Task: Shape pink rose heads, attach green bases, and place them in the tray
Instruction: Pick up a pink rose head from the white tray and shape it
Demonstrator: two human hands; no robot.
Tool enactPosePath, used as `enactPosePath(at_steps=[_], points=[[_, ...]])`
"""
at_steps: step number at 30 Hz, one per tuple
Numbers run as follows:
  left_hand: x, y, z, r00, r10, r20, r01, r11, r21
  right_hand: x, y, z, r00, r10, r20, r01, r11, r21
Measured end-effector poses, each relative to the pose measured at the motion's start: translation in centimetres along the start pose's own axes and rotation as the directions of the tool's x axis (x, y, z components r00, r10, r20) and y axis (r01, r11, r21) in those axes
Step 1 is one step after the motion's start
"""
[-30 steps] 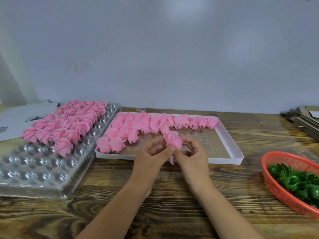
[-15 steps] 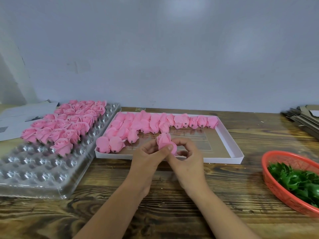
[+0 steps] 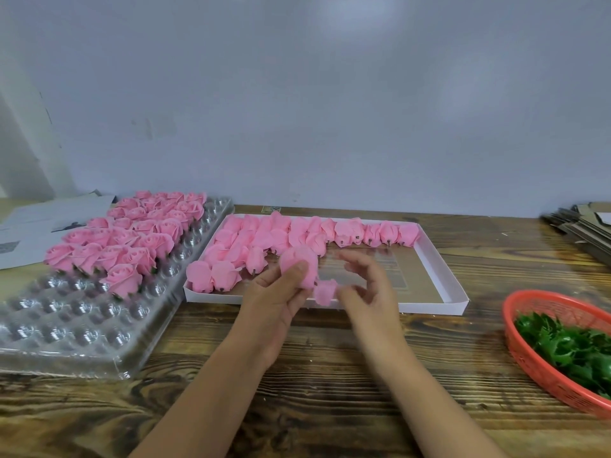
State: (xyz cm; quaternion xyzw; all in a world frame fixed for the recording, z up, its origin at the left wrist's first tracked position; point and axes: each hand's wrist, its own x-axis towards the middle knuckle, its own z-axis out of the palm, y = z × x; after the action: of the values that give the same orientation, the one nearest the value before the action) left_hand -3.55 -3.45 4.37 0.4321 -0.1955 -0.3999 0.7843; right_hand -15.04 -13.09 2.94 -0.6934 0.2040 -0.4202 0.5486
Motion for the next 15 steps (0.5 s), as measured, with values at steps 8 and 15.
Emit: enactPosePath(at_steps=[8, 15], points=[[0.4, 0.1, -0.9, 0.999, -0.039, 0.018, 0.042, 0.982, -0.182, 0.7, -0.1, -0.9, 0.863, 0.48, 0.158, -0.503, 0.847, 0.172], [0.4, -0.1, -0.7, 0.997, -0.054, 0.05, 0.062, 0.979, -0.195, 0.3, -1.0, -0.7, 0.677, 0.605, 0.419, -0.734, 0.594, 0.327]])
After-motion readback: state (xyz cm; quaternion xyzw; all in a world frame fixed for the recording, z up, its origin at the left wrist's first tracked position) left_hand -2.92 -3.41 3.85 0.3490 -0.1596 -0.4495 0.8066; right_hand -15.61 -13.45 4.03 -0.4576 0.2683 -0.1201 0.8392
